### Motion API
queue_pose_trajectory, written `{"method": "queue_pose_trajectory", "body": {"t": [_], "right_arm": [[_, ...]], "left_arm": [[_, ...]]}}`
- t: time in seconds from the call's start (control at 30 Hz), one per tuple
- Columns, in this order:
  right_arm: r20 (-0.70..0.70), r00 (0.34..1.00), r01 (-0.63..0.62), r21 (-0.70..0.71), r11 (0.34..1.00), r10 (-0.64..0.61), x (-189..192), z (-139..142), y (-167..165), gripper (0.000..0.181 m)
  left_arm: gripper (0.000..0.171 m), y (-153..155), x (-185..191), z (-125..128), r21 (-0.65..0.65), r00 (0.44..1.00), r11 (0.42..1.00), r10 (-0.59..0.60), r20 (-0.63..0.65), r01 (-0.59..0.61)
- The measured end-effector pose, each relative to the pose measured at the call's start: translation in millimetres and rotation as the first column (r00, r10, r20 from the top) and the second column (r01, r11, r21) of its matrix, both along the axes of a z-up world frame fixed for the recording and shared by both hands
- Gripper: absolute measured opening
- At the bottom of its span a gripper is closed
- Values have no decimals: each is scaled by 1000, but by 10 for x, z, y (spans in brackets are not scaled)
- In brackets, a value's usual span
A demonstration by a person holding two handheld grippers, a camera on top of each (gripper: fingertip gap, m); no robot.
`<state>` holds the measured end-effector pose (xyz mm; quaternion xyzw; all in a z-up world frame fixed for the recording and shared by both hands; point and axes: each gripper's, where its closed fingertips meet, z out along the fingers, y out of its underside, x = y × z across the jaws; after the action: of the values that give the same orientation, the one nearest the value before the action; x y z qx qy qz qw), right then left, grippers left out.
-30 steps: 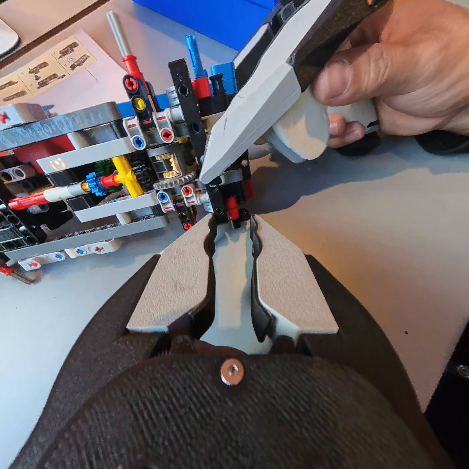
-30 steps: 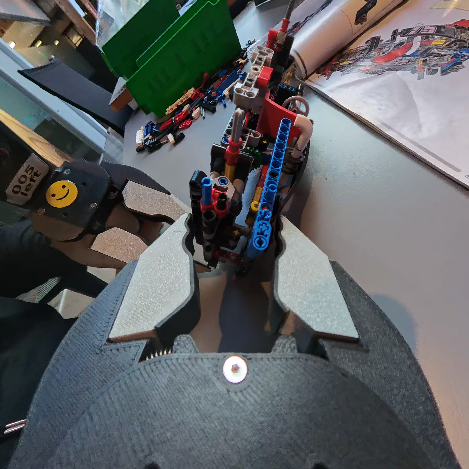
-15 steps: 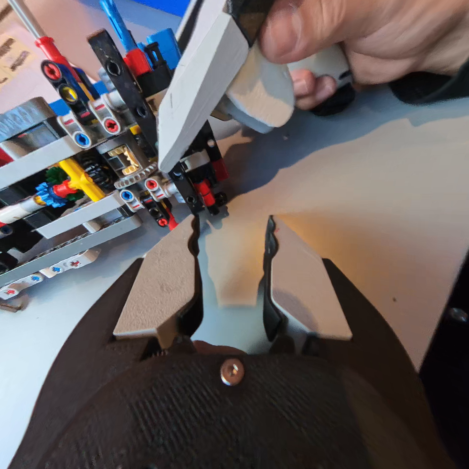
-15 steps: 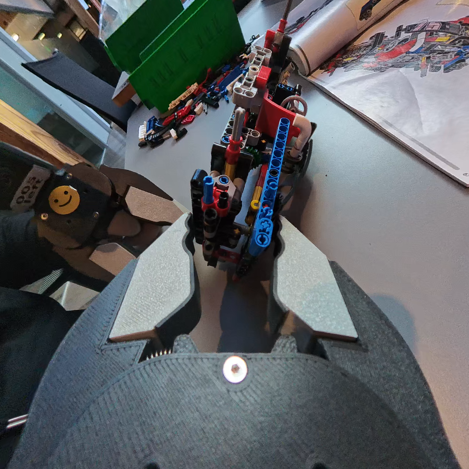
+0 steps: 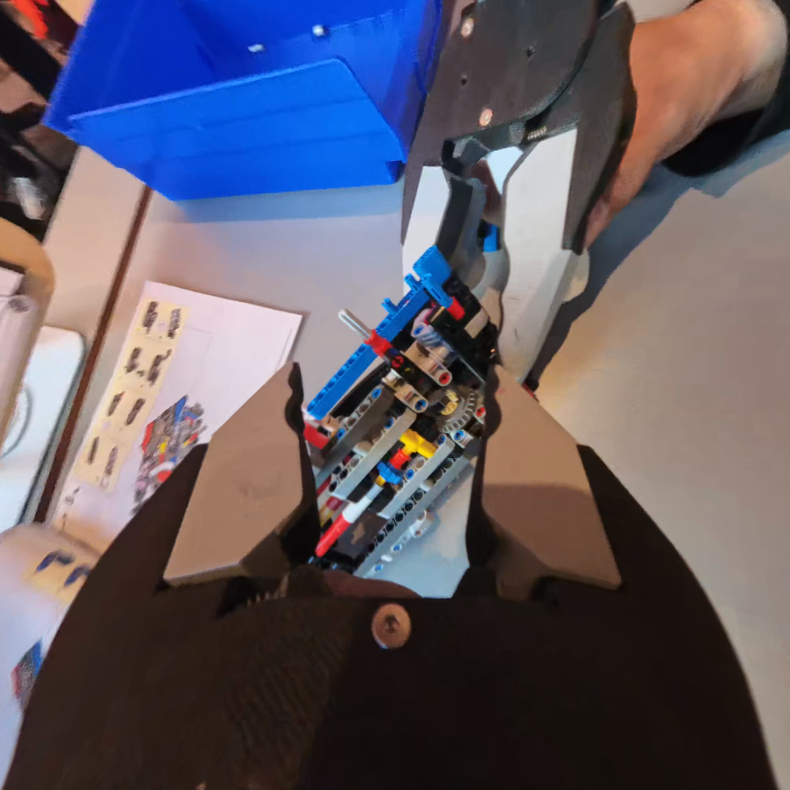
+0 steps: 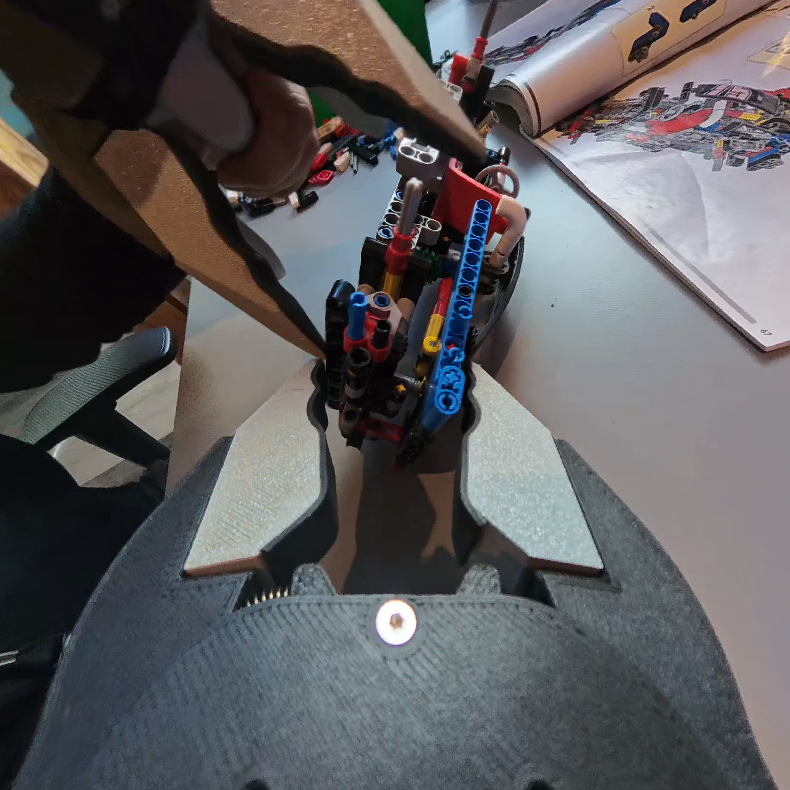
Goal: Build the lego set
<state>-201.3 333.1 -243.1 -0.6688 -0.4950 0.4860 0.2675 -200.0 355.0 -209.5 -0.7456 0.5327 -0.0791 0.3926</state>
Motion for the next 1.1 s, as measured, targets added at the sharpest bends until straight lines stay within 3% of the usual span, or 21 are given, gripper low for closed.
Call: {"method": "queue_pose_trajectory", "body": {"t": [0.17,0.33,0.5,0.63,0.7,0.8,0.9,1.0,1.1], "right_arm": [[21,999,-40,45,998,39,31,-24,-17,61],[75,996,-67,190,979,54,31,-88,-45,57],[55,997,-54,128,990,47,39,-68,-5,57],[39,999,-43,155,987,37,68,-35,5,56],[64,998,-25,228,973,11,195,-17,79,66],[37,996,58,386,921,-79,609,173,306,62],[-2,986,152,403,902,-166,1062,293,472,57],[54,978,168,363,917,-201,1318,103,508,53],[194,970,56,411,910,-147,1380,-169,435,52]], "left_arm": [[59,-115,52,-112,-148,990,980,-121,73,131],[49,-89,-19,-131,-160,985,973,-160,72,170],[39,-27,11,-184,-88,988,985,-153,-15,151],[38,-57,58,-184,-10,988,988,-151,-25,151],[37,-24,72,-175,22,994,994,-106,14,106],[38,-15,74,-160,70,995,994,-84,46,80],[39,-26,58,-138,108,994,994,-44,104,32],[41,-50,31,-116,194,990,981,-42,135,15],[42,-28,37,-112,213,989,977,-34,145,2]]}}
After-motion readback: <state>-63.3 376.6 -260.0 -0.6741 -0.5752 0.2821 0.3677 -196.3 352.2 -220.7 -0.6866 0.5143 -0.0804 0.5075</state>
